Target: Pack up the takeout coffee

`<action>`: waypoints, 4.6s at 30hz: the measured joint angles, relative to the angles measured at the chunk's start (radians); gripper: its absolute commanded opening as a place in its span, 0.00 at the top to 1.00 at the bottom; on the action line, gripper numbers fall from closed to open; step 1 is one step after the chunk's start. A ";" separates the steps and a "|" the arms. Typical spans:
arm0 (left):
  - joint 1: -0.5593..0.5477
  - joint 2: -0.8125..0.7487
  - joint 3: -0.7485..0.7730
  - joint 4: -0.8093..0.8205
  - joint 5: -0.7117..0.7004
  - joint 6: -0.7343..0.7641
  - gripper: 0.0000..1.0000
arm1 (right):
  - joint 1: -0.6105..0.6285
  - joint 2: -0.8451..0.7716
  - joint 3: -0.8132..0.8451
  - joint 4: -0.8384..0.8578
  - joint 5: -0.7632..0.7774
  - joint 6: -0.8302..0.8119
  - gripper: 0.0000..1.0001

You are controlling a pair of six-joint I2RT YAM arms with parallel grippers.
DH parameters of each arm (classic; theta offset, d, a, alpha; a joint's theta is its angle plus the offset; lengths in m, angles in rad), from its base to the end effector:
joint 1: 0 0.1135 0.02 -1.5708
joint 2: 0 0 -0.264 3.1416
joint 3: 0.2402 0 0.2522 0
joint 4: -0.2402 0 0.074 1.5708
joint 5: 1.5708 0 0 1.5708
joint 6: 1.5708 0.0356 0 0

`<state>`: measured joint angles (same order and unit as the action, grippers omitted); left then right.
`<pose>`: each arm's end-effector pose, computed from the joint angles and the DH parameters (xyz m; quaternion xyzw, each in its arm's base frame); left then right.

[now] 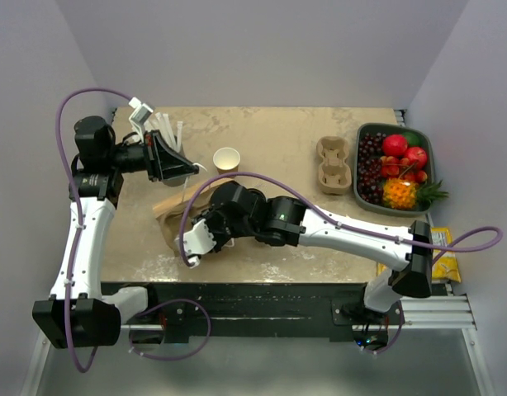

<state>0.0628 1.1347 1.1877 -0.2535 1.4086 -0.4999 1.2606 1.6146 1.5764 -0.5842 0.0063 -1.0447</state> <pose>0.2298 -0.0208 0.4098 0.2298 0.6806 -0.5940 0.3620 0.1124 0.3501 0.3640 -0.8124 0.3626 0.0464 0.4543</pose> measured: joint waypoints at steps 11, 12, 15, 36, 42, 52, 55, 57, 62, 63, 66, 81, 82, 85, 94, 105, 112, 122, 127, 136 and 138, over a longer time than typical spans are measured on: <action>0.000 0.001 0.003 -0.006 0.029 0.014 1.00 | -0.025 -0.085 -0.042 0.009 -0.023 -0.023 1.00; 0.000 0.001 0.006 -0.007 0.031 0.014 1.00 | -0.025 -0.085 -0.048 0.005 -0.023 -0.031 1.00; 0.000 0.001 0.012 -0.010 0.032 0.014 1.00 | -0.025 -0.079 -0.059 -0.010 -0.023 -0.050 1.00; 0.003 0.061 0.178 -0.251 -0.061 0.208 1.00 | -0.024 0.016 0.050 -0.046 0.008 -0.098 1.00; 0.003 0.071 0.191 -0.345 -0.089 0.267 1.00 | -0.007 0.048 0.056 -0.027 0.060 -0.171 1.00; 0.002 0.072 0.196 -0.451 -0.181 0.375 1.00 | 0.019 0.034 0.044 -0.008 0.163 -0.242 1.00; 0.002 0.072 0.196 -0.464 -0.207 0.390 1.00 | 0.019 0.017 0.029 -0.014 0.181 -0.243 1.00; 0.003 0.072 0.196 -0.468 -0.221 0.392 1.00 | 0.019 0.012 0.026 -0.015 0.191 -0.242 1.00; 0.002 0.077 0.196 -0.470 -0.243 0.393 1.00 | 0.019 0.009 0.022 -0.016 0.219 -0.239 1.00; 0.002 0.079 0.196 -0.470 -0.246 0.393 1.00 | 0.019 0.009 0.022 -0.016 0.223 -0.238 1.00; 0.003 0.084 0.196 -0.470 -0.253 0.392 1.00 | 0.019 0.009 0.022 -0.016 0.236 -0.231 1.00; 0.002 0.094 0.196 -0.458 -0.259 0.381 1.00 | 0.019 0.000 -0.005 -0.015 0.319 -0.238 1.00; 0.003 0.094 0.196 -0.458 -0.259 0.381 1.00 | 0.019 0.000 -0.005 -0.015 0.320 -0.238 1.00; 0.003 0.094 0.196 -0.460 -0.261 0.388 1.00 | 0.019 0.000 -0.005 -0.017 0.322 -0.238 1.00; 0.002 0.094 0.196 -0.457 -0.269 0.382 1.00 | 0.019 -0.004 -0.004 -0.039 0.307 -0.221 1.00; 0.002 0.093 0.196 -0.382 -0.320 0.297 1.00 | 0.019 -0.037 0.013 -0.058 0.317 -0.184 1.00; 0.003 0.093 0.196 -0.316 -0.322 0.218 1.00 | 0.020 -0.016 0.013 -0.086 0.377 -0.190 1.00; 0.002 0.080 0.157 -0.226 -0.317 0.107 1.00 | 0.049 0.103 0.082 -0.093 0.457 -0.255 1.00; 0.002 0.069 0.116 -0.188 -0.324 0.064 1.00 | 0.077 0.128 0.118 -0.092 0.477 -0.299 1.00; 0.002 0.002 0.046 -0.065 -0.381 -0.058 1.00 | 0.109 0.133 0.168 -0.113 0.499 -0.319 1.00; 0.002 -0.006 0.046 -0.044 -0.391 -0.078 1.00 | 0.114 0.151 0.211 -0.144 0.494 -0.297 1.00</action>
<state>0.0650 1.1286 1.2339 -0.2974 1.0176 -0.5781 1.3743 1.7653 1.7870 -0.7280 0.5007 -1.3415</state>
